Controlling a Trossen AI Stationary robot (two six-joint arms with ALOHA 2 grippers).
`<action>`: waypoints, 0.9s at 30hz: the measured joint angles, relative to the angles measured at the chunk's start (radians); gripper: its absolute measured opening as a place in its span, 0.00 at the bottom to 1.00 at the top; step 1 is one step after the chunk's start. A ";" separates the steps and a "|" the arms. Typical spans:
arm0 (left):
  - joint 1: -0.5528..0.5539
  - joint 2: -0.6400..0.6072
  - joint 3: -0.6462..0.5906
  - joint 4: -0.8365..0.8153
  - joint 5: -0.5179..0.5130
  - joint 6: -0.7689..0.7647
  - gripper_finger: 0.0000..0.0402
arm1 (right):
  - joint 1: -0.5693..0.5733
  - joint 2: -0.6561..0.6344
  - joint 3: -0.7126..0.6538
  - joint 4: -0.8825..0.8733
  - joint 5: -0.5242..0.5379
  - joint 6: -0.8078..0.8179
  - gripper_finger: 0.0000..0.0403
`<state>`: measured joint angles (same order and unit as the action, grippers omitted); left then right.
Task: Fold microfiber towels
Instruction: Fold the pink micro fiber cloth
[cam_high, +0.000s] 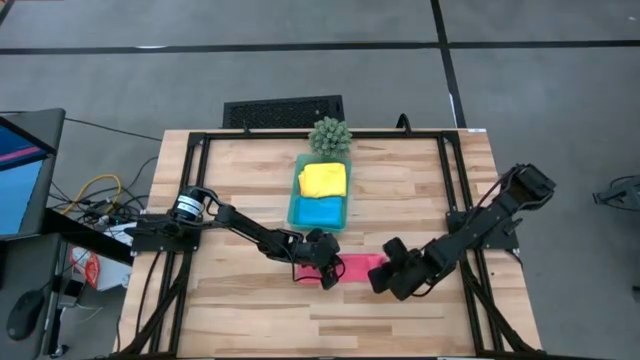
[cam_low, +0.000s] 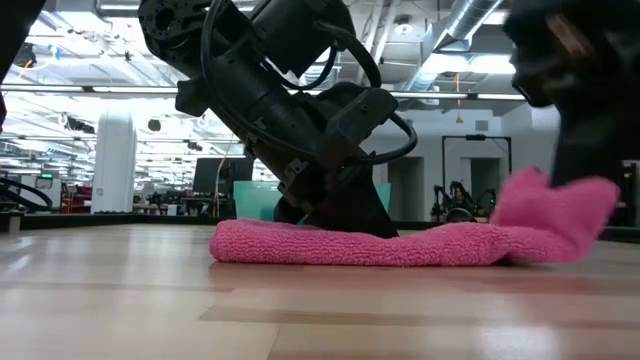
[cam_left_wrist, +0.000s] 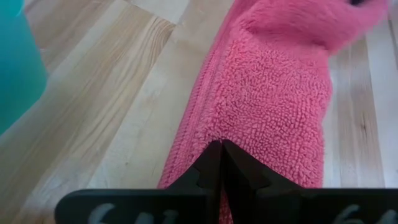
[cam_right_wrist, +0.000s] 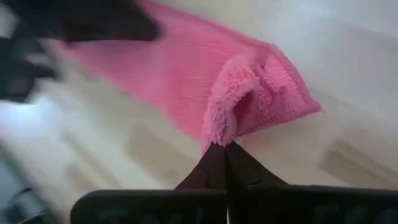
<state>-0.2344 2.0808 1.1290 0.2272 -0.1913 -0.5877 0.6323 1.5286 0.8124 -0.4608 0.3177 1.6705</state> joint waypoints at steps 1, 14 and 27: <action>0.000 0.000 0.000 0.000 0.000 -0.001 0.02 | -0.004 -0.005 0.000 0.034 0.006 -0.016 0.01; -0.001 -0.006 0.017 -0.021 0.033 -0.054 0.02 | -0.114 0.056 0.179 0.144 0.016 -0.313 0.01; -0.064 -0.259 0.095 -0.584 0.091 -0.044 0.02 | -0.135 0.130 0.276 0.141 -0.018 -0.427 0.01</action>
<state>-0.2983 1.8214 1.2241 -0.3572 -0.1001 -0.6316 0.4969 1.6582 1.0883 -0.3195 0.3001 1.2431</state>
